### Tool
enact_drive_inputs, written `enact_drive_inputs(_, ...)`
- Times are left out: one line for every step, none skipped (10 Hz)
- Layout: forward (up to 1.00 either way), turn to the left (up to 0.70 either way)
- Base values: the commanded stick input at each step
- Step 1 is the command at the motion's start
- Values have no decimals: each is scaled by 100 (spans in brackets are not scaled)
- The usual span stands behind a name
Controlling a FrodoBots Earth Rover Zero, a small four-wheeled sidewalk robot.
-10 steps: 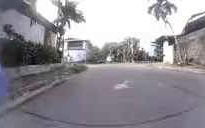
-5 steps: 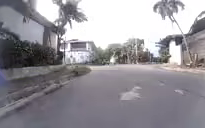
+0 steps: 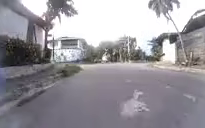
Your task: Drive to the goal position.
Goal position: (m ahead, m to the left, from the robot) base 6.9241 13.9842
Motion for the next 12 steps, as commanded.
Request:
enact_drive_inputs(100,4)
enact_drive_inputs(100,4)
enact_drive_inputs(100,5)
enact_drive_inputs(100,6)
enact_drive_inputs(100,0)
enact_drive_inputs(100,0)
enact_drive_inputs(100,0)
enact_drive_inputs(100,-10)
enact_drive_inputs(100,-34)
enact_drive_inputs(100,-38)
enact_drive_inputs(100,-39)
enact_drive_inputs(100,-40)
